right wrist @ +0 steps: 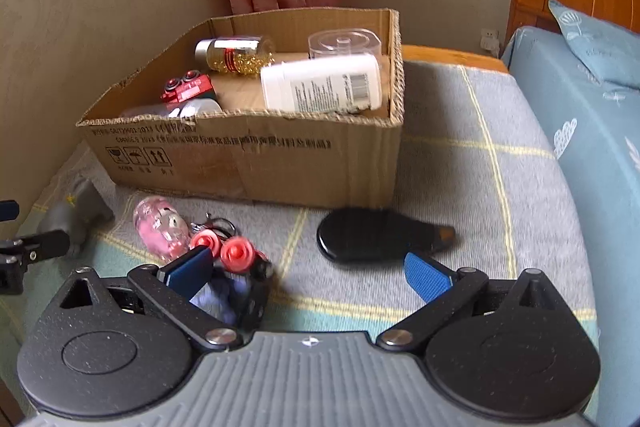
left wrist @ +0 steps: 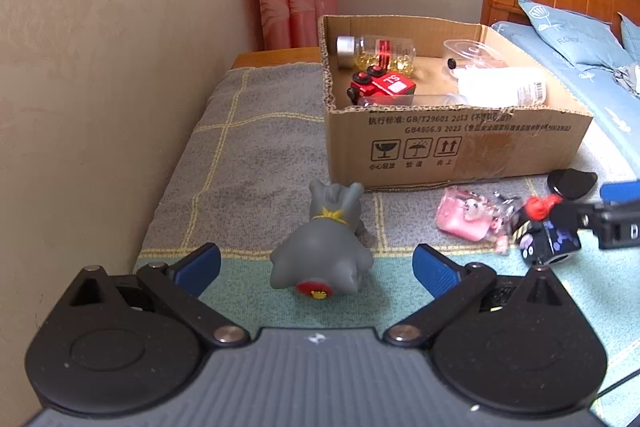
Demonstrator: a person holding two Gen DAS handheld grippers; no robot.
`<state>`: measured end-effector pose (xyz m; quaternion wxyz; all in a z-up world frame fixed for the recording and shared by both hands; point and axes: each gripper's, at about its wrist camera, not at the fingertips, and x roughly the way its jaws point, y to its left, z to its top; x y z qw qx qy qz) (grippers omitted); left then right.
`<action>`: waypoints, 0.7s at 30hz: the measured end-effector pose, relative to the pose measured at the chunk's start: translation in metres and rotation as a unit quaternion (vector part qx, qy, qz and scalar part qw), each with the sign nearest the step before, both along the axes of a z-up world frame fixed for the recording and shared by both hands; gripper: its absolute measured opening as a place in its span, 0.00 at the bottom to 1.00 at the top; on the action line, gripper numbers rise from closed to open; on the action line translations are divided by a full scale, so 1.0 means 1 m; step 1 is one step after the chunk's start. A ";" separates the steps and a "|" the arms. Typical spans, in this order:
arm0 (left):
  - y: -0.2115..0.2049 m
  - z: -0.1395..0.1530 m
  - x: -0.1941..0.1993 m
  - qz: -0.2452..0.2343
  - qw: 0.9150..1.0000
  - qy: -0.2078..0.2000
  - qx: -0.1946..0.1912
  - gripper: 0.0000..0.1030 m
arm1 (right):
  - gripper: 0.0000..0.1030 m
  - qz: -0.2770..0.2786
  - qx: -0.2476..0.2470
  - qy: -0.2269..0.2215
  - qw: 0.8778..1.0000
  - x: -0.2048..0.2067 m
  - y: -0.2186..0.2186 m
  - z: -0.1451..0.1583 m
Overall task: Organize rigid objects
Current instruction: 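Move the left tool toward the pink keychain bottle while the right approaches the black button cube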
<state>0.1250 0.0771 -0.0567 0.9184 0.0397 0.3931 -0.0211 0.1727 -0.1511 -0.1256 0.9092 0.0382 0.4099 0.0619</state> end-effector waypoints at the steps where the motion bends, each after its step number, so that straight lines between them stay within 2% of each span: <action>1: -0.001 0.000 0.000 -0.002 1.000 0.000 0.000 0.99 | 1.00 0.000 0.004 0.002 1.000 -0.002 -0.002 0.000; 3: -0.003 0.001 0.000 -0.006 1.000 -0.001 -0.001 0.99 | 1.00 -0.002 0.003 -0.003 1.000 -0.008 -0.002 0.003; 6: -0.004 0.003 -0.002 -0.008 1.000 -0.005 -0.004 0.99 | 1.00 0.031 0.017 -0.014 0.999 -0.016 0.007 0.011; 10: -0.005 0.008 -0.005 -0.007 1.000 -0.013 -0.003 0.99 | 1.00 0.064 -0.022 -0.016 0.998 -0.015 0.036 0.002; 15: -0.005 0.014 -0.010 -0.010 1.000 -0.021 0.001 0.99 | 1.00 0.058 -0.070 -0.009 0.996 -0.009 0.052 -0.019; 21: -0.017 0.016 -0.009 -0.052 0.998 -0.029 -0.008 0.99 | 1.00 0.056 -0.067 -0.033 0.996 -0.011 0.038 -0.022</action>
